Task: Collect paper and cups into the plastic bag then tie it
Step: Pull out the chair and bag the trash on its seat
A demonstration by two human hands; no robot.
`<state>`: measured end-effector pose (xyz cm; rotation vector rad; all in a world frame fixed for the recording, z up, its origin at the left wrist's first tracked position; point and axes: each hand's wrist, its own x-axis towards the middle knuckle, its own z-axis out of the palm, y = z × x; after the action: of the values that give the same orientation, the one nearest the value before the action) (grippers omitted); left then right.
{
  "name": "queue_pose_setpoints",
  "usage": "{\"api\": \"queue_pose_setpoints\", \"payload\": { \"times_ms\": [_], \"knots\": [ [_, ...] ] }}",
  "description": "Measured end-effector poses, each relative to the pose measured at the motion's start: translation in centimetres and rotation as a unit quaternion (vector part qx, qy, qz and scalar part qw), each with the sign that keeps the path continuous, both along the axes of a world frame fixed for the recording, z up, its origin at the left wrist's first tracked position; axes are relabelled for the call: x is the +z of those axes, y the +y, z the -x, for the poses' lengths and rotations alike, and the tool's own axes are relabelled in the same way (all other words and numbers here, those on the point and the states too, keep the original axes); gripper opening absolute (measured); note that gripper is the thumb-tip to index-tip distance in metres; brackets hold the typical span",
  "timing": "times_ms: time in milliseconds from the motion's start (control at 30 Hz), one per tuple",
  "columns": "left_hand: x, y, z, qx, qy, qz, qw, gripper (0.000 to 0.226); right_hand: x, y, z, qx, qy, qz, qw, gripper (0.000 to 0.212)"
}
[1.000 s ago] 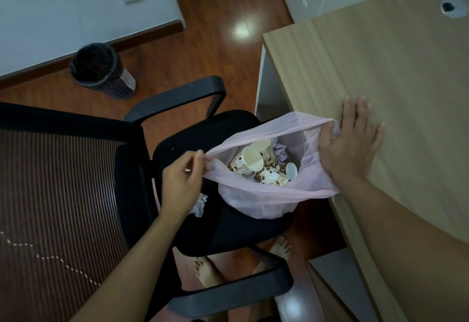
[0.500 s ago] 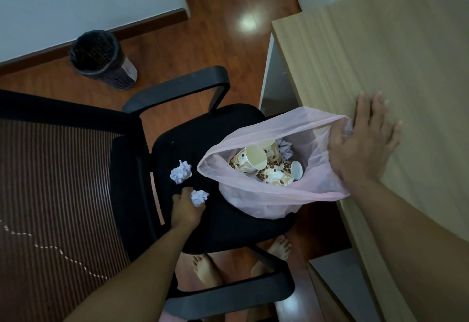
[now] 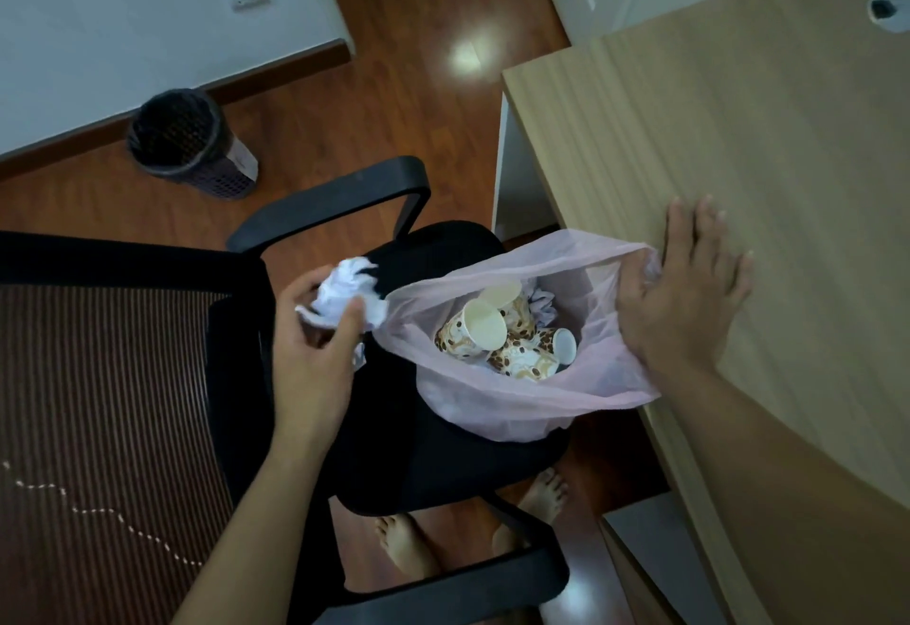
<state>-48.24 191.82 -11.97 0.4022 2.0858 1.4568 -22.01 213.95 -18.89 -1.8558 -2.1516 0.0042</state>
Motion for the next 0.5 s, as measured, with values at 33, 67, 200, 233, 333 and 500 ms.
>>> {"api": "queue_pose_setpoints", "payload": {
  "times_ms": [33,67,200,233,333,500],
  "knots": [
    [1.4,1.0,-0.8,-0.068,0.009,-0.025,0.997,0.039,0.0,0.0,0.0,0.000,0.001,0.002,1.000,0.068],
    [2.3,2.0,-1.7,-0.143,0.001,-0.035,0.989,0.042,0.0,0.0,0.0,0.000,0.003,0.004,1.000,0.069],
    [1.1,6.0,-5.8,-0.371,0.013,0.038,0.928,0.051,0.1,0.0,0.0,0.000,0.007,0.008,1.000,0.068],
    [-0.1,6.8,-6.7,-0.391,0.045,0.060,0.917,0.051,0.1,0.0,0.1,-0.001,0.007,0.007,1.000,0.068],
    [-4.1,8.7,-8.2,-0.408,0.112,0.137,0.896,0.056,0.1,0.1,0.1,-0.003,0.004,0.006,1.000,0.069],
    [-6.1,8.4,-8.3,-0.418,0.104,0.218,0.876,0.074,0.1,0.1,0.1,-0.002,0.005,0.004,1.000,0.069]
  ]
}}
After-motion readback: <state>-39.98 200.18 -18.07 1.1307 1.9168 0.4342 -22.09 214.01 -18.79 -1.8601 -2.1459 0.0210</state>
